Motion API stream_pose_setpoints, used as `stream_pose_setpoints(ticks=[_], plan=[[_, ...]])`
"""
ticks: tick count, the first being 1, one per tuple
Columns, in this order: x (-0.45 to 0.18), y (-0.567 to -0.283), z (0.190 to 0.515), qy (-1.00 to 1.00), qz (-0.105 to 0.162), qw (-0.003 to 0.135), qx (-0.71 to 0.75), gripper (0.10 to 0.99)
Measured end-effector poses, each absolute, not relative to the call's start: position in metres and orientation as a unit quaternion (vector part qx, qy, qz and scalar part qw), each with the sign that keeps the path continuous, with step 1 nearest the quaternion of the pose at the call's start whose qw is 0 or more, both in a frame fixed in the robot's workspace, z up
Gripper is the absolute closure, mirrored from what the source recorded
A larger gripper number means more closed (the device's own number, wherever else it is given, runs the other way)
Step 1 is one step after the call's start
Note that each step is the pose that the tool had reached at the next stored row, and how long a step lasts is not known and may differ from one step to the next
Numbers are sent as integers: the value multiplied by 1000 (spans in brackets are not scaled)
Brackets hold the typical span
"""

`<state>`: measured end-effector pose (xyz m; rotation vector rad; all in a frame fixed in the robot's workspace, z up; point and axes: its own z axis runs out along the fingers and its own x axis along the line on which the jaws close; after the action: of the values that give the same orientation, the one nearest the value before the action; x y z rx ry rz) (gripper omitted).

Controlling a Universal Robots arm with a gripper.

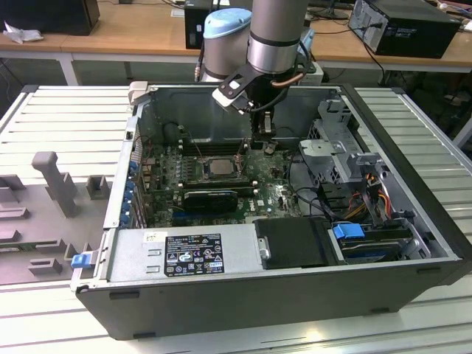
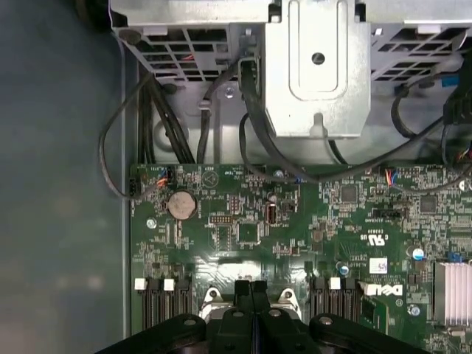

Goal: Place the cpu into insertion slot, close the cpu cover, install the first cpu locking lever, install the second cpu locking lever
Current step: 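Close the cpu cover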

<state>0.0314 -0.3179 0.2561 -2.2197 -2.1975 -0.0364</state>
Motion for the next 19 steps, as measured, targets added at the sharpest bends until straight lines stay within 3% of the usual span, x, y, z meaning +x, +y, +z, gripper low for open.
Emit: stream_pose_setpoints(ticks=[19], plan=[[21,-318,256,-703,-12,9,-711,980]])
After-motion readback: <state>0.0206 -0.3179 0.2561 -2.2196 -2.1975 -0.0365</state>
